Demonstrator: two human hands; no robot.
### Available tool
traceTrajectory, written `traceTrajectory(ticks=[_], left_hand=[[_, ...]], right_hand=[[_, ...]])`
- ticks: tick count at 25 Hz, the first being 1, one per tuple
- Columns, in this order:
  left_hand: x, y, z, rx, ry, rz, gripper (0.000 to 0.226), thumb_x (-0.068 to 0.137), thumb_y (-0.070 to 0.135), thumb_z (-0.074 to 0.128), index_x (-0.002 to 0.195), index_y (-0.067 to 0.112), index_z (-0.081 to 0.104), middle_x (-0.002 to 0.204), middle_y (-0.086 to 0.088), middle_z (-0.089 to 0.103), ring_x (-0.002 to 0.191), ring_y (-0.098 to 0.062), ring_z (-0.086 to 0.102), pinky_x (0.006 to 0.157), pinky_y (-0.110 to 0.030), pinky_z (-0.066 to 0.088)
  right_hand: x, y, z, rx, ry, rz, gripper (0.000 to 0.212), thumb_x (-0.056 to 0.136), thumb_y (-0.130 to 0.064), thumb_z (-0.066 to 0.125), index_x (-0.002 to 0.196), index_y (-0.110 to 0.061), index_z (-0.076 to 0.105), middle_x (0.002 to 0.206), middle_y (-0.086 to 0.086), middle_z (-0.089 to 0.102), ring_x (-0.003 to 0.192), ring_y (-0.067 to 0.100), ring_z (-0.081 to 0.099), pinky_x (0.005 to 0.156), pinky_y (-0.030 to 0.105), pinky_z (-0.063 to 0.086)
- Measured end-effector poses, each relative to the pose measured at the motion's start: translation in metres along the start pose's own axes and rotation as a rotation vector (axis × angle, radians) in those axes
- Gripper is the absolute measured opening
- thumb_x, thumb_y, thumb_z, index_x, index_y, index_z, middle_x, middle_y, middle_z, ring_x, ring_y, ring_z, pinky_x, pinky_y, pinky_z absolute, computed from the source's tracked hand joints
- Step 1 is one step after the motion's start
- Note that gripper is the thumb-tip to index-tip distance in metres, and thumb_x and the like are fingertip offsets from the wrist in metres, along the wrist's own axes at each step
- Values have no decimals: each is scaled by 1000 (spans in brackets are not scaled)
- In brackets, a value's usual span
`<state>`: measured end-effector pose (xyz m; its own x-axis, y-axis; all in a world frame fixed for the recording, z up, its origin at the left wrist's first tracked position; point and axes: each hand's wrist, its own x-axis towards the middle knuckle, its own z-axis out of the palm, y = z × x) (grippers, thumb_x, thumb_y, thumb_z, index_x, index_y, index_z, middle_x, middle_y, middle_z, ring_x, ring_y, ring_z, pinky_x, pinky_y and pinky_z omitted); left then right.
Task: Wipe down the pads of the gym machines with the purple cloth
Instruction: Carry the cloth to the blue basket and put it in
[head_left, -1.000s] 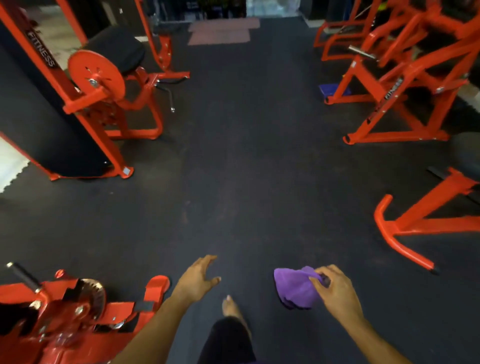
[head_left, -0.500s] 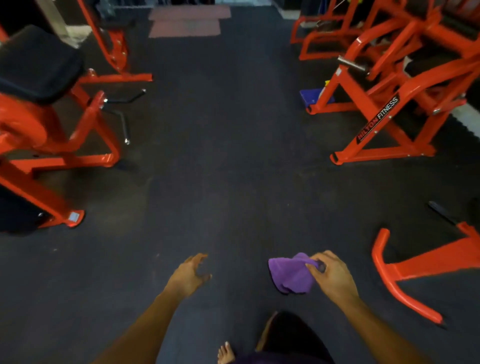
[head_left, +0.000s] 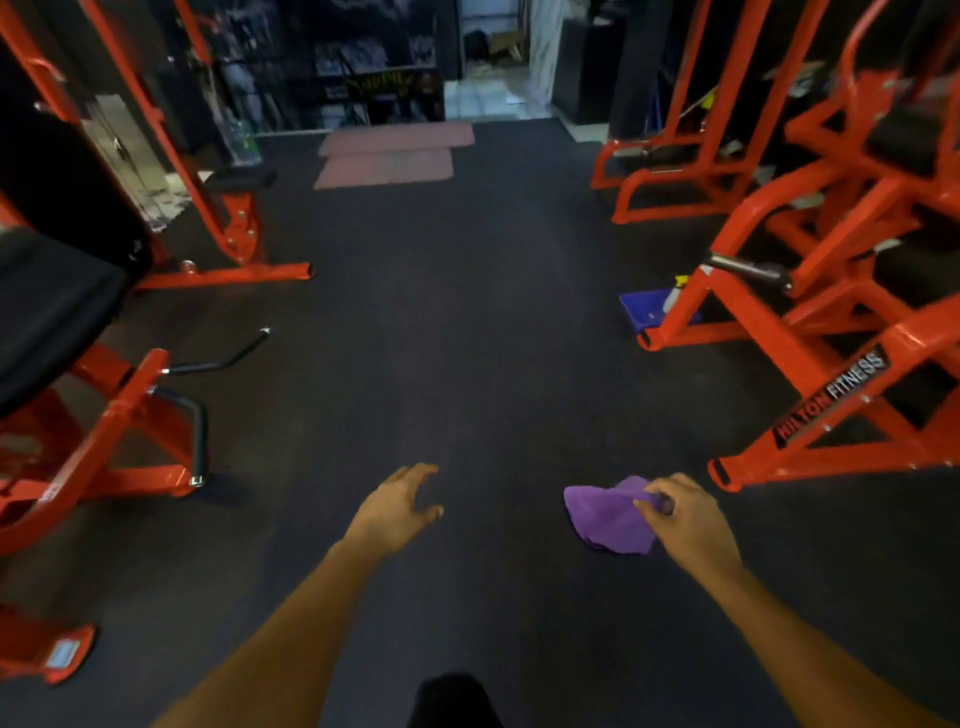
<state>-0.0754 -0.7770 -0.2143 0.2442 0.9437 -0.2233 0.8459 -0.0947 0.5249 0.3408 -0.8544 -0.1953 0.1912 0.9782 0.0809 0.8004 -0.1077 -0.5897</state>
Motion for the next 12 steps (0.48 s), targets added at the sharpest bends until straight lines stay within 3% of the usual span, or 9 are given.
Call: traceTrajectory(ticks=[2,6,9,12], left_hand=[[77,4,-26,19,35,21,70,92,40,75,153,29,43,149,-3,53,141,-23,48,112,-41,44],[244,1,-65,23,34,52,70,93,40,73,154,30,41,151,-2,51,144,-23,45,113,-42,44],[355,9,-102,24,-18,78,71,94,40,72,156,31,39,153,-3,49,140,-23,49,110,-41,45],[469,26,-143,65,-63,80,71,94,41,72,155,32,39,152,-3,49,132,-24,55,108,-40,47]], right_hand=[[92,-7,2,-12,13,-21,10,84,-19,78,82,-23,69,82,-6,56,71,18,60,65,40,51],[267,-18,20,-21,41,-32,12,85,-19,78,81,-25,69,81,-6,57,71,15,58,67,34,47],[379,-23,23,-14,56,-6,18,83,-16,80,78,-27,67,79,-4,59,70,17,60,69,36,51],[485,-30,13,3,89,15,11,83,-16,80,80,-19,70,80,-2,60,72,18,60,70,36,50]])
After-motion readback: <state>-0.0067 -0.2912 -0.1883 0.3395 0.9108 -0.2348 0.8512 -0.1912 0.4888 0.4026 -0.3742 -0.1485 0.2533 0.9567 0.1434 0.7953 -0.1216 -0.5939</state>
